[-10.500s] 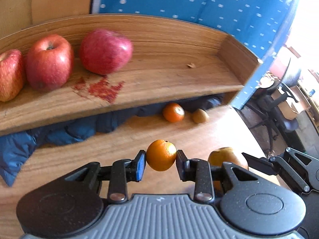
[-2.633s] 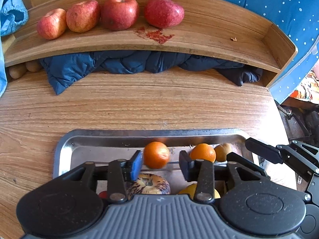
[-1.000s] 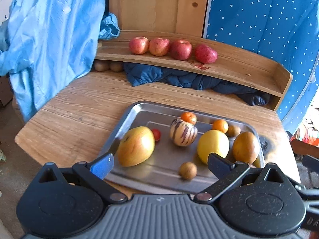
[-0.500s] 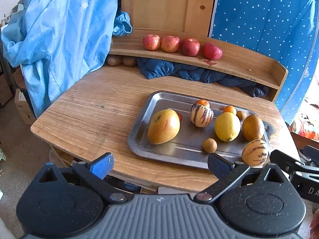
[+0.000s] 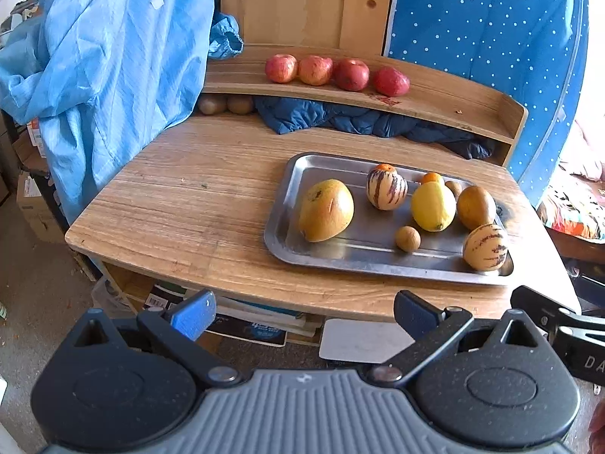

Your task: Organize fruits

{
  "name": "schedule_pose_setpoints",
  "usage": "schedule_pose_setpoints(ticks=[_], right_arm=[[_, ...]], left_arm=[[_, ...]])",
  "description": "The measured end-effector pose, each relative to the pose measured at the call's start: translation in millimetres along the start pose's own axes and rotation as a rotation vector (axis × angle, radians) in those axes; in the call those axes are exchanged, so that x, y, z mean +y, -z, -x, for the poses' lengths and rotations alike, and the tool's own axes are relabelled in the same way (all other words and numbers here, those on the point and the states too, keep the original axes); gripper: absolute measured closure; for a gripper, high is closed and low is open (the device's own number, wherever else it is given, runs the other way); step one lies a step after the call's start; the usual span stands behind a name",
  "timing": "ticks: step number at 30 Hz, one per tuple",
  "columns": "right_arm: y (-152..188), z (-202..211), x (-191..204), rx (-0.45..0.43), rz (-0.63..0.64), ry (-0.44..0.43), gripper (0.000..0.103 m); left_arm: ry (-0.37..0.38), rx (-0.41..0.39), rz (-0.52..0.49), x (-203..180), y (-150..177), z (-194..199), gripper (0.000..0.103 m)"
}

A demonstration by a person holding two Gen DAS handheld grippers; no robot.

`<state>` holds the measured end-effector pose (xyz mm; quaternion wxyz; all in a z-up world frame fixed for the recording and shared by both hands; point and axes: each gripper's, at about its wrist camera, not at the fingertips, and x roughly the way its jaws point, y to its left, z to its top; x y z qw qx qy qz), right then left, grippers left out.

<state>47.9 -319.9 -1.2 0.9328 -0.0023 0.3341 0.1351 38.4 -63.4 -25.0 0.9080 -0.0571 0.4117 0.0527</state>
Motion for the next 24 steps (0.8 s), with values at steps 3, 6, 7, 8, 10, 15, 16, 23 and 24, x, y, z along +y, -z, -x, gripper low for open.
schedule_pose_setpoints(ticks=[3,6,7,8,10,15,16,23,24], right_arm=[[3,1,5,0.008,0.007,-0.003,0.001],[2,-1,8,0.01,0.014,-0.001,0.001],[1,-1,9,0.01,0.014,0.0,0.001],[0,-1,10,0.009,0.014,0.0,0.001],[-1,-2,13,0.01,0.019,-0.001,0.001],[-2,-6,19,0.024,0.043,-0.008,0.001],[-2,-6,20,0.026,0.048,-0.008,0.001],[-3,-9,24,0.029,0.07,0.001,0.001],[-3,-9,24,0.03,0.071,0.002,0.001]], left_arm=[[0.002,0.009,0.004,4,3,0,0.001],[0.003,0.01,0.01,8,4,1,0.001],[0.002,0.008,0.012,9,4,2,0.001],[0.001,0.007,0.015,10,4,2,0.001],[-0.001,0.006,0.021,12,5,2,0.001],[-0.003,0.011,0.037,16,4,-2,0.001],[-0.002,0.012,0.039,16,4,-2,0.001],[0.001,0.025,0.041,17,4,-7,0.001],[0.002,0.025,0.04,18,3,-7,0.001]])
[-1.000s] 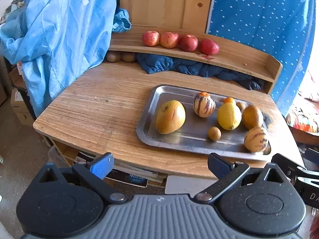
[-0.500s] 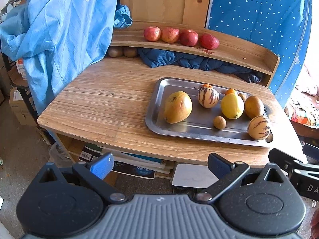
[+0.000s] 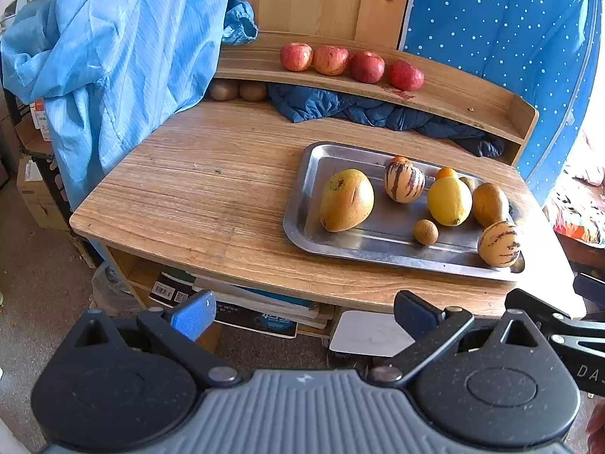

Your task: Organize fruits

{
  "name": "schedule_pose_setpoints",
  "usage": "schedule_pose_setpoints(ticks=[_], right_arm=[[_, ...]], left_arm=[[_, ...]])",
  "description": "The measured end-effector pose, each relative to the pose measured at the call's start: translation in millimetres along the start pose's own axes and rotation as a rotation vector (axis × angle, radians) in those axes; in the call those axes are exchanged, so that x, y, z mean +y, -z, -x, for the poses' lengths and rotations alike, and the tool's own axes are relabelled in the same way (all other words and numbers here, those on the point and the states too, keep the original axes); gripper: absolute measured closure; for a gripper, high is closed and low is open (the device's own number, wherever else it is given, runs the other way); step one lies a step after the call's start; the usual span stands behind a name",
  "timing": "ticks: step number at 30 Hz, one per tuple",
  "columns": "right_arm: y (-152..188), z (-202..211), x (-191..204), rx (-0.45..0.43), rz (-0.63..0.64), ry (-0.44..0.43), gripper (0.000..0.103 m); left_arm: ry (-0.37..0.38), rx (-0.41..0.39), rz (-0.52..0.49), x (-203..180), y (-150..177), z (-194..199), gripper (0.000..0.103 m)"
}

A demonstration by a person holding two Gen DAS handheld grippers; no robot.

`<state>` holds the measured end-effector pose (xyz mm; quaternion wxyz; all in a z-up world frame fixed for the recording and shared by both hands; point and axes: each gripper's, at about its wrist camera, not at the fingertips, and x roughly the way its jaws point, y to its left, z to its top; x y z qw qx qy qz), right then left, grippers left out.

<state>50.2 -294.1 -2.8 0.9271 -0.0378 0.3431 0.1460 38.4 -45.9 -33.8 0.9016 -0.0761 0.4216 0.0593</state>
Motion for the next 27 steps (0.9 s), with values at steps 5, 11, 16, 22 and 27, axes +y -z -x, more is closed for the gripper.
schedule_pose_setpoints(ticks=[5,11,16,22,27], right_arm=[[0.4,-1.8,0.0,0.005,-0.003,0.003,0.001],[-0.9,-3.6,2.1,0.007,0.005,0.006,0.001],[-2.1,-5.5,3.4,0.009,0.01,0.006,0.001],[-2.7,-6.4,4.4,0.007,0.013,0.007,0.001],[-6.1,-9.4,6.3,0.005,0.022,0.004,0.001]], left_arm=[[-0.004,0.004,0.002,-2.5,1.0,-1.0,0.001],[-0.003,0.008,0.004,-1.9,0.7,-3.0,0.001],[-0.003,0.009,0.01,0.2,-0.6,-5.6,0.001],[-0.003,0.009,0.017,2.9,-1.8,-6.4,0.001],[-0.005,0.009,0.024,5.1,-3.4,-7.9,0.001]])
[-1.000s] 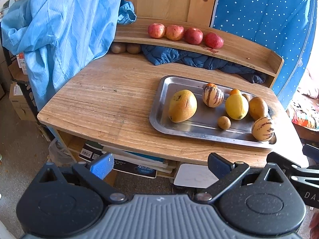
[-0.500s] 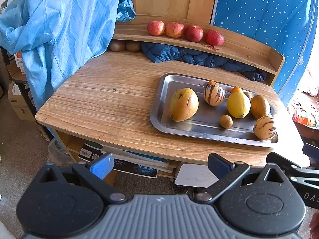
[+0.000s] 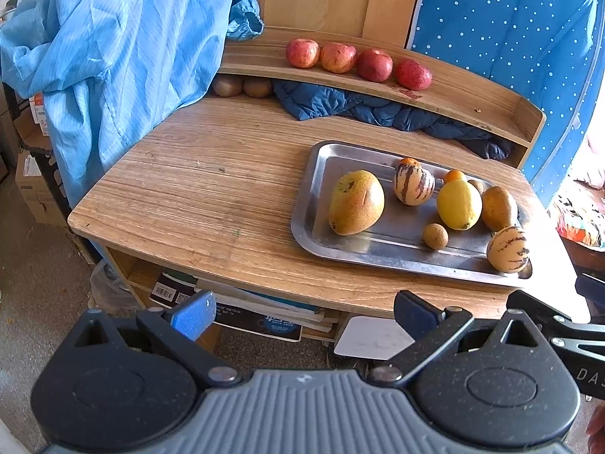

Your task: Organize fruits

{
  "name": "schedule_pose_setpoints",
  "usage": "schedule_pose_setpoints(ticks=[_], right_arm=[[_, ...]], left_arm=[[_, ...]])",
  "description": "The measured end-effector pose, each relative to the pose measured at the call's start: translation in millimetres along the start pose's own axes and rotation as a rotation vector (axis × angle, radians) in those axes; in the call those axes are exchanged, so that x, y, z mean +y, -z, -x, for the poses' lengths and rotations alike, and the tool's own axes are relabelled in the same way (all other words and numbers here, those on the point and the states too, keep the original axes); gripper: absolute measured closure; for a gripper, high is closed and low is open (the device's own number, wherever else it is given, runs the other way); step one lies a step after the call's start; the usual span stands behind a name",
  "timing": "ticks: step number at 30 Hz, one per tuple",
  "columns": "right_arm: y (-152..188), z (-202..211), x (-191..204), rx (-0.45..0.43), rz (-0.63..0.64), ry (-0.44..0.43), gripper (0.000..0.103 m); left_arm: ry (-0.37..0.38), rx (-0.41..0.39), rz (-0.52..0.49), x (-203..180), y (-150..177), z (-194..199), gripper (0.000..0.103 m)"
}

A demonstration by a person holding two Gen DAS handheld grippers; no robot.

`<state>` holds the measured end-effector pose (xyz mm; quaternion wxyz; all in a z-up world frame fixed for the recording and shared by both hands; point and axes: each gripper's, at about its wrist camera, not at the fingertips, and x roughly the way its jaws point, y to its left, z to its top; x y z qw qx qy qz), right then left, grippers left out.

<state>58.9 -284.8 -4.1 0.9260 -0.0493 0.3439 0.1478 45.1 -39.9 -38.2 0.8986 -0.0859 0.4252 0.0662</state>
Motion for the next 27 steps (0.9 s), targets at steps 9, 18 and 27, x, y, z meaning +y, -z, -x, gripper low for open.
schedule_pose_setpoints(ticks=[9,18,27], right_arm=[[1,-2,0,0.01,0.013,-0.012,0.001],[4,-2,-5,0.021,0.004,-0.014,0.001],[6,0,-14,0.026,-0.02,0.005,0.001]], left_arm=[[-0.011,0.006,0.013,0,2,0,0.001],[-0.016,0.018,0.007,-4,3,-2,0.001],[-0.006,0.026,-0.017,-13,3,-5,0.001]])
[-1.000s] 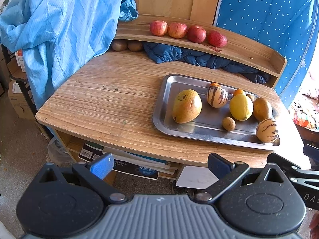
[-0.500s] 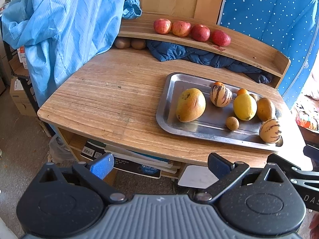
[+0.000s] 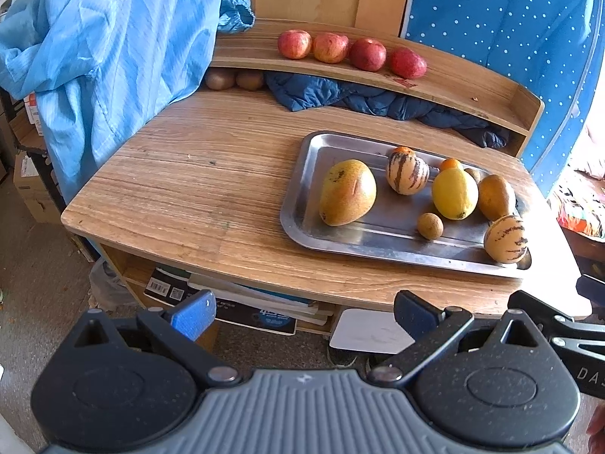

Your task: Organize fruits

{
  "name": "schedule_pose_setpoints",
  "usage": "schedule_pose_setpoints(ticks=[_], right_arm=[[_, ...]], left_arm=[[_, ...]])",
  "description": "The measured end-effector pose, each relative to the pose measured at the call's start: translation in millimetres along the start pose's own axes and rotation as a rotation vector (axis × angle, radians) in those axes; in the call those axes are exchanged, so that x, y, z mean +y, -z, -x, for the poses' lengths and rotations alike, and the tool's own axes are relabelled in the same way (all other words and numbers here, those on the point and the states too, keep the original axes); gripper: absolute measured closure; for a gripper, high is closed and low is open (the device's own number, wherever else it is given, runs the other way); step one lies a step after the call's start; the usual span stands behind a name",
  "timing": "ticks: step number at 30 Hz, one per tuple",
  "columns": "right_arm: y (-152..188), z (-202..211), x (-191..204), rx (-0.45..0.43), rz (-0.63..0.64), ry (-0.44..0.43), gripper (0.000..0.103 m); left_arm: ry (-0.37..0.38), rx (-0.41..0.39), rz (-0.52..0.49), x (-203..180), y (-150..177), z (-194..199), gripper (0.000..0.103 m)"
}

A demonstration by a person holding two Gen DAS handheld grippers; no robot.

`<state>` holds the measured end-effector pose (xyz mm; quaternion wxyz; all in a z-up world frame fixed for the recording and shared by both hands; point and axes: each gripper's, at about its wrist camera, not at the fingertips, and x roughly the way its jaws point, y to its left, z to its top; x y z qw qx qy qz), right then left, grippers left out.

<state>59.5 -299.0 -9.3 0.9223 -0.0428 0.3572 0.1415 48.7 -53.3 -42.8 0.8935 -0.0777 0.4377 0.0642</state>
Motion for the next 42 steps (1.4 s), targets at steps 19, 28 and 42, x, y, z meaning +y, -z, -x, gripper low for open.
schedule_pose_setpoints(ticks=[19,28,42], right_arm=[[1,-5,-4,0.012,-0.005,0.007,0.001],[1,-8,-2,0.021,-0.002,0.008,0.001],[0,-12,0,0.028,0.004,0.01,0.001]], left_arm=[[-0.008,0.012,-0.021,-8,-2,-3,0.001],[0.004,0.0,-0.05,-14,-4,-1,0.001],[0.0,0.018,-0.042,-9,-5,-7,0.001]])
